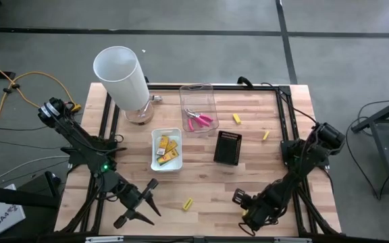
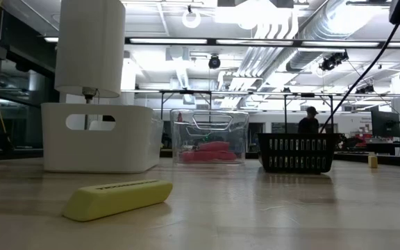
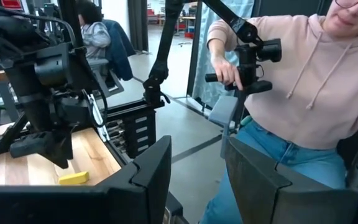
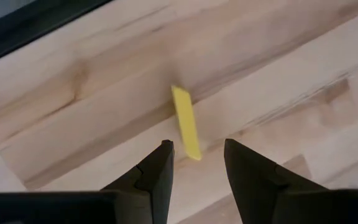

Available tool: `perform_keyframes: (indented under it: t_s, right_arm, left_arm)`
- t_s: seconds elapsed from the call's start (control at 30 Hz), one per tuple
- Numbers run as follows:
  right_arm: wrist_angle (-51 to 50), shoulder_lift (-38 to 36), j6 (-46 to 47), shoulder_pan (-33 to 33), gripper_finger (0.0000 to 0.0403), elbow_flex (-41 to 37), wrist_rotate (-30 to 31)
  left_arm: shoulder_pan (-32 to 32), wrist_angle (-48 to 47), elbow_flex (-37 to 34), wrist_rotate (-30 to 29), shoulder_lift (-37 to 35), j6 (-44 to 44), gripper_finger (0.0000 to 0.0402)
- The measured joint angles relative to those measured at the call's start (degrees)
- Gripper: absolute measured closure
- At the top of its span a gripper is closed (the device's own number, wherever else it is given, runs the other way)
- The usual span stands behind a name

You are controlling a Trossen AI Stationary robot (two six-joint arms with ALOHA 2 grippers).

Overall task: Pick & Place School Supplies
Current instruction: Put the bottom right yellow eraser into the black bin

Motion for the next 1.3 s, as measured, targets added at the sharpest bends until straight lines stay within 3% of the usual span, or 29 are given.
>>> perform_keyframes:
  t_s: [0.77, 1.3]
  right_arm:
    - [5.2, 9.2, -2.1, -0.1, 0.0271, -0.2, -1.1]
    - [3.5, 9.4, -1.8, -0.1, 0.0367, -0.1, -0.5]
  left_arm:
    - [0.0, 1.0, 0.0, 0.0, 0.0, -0.2, 0.0255]
    - [0.0, 1.2, 0.0, 0.1, 0.0, -0.6, 0.0255]
